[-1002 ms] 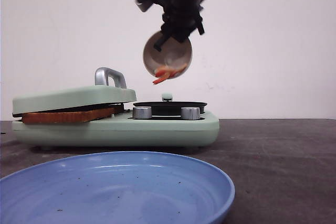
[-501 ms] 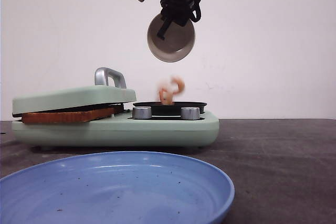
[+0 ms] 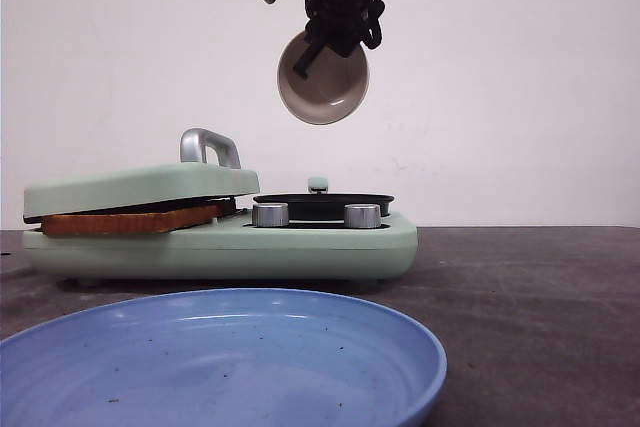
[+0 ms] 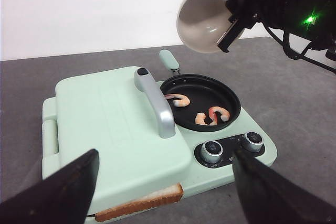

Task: Make breakfast with bread and shrimp
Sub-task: 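Tilt the bowl with the right gripper to pour shrimp into the pan, then carry the empty bowl back and lower it onto the table with the right gripper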

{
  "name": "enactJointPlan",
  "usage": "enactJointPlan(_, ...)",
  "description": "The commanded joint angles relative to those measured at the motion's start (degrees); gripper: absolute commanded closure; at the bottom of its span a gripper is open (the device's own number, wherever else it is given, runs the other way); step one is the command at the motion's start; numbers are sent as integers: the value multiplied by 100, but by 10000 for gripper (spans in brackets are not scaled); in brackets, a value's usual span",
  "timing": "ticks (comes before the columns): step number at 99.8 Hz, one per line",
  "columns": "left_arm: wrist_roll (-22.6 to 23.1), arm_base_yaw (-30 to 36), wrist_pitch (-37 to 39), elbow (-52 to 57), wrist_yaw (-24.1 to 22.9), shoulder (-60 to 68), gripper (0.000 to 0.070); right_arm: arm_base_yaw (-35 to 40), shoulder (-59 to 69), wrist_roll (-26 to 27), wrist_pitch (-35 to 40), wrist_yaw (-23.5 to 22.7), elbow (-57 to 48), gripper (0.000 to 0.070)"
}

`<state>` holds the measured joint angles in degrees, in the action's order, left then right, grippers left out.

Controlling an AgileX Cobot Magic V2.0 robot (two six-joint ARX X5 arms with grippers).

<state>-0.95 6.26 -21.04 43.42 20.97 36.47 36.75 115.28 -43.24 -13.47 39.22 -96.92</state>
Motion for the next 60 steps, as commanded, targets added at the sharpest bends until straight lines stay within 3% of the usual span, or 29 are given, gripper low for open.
enactJointPlan(1,52,13,46,66,0,26,267,50,118,356,2,35,-155,699)
enactJointPlan(10,52,13,44,66,0,26,267,42,68,758,372,68,-160,699)
enactJointPlan(26,52,13,13,66,0,26,267,-129,-138,1976,1394,-166,-240,699)
enactJointPlan(37,52,13,-24,66,0,26,267,-328,-380,2765,2041,-605,-254,699)
enactJointPlan(60,50,13,-22,66,0,24,267,-957,-1003,4400,3309,-2041,-254,699)
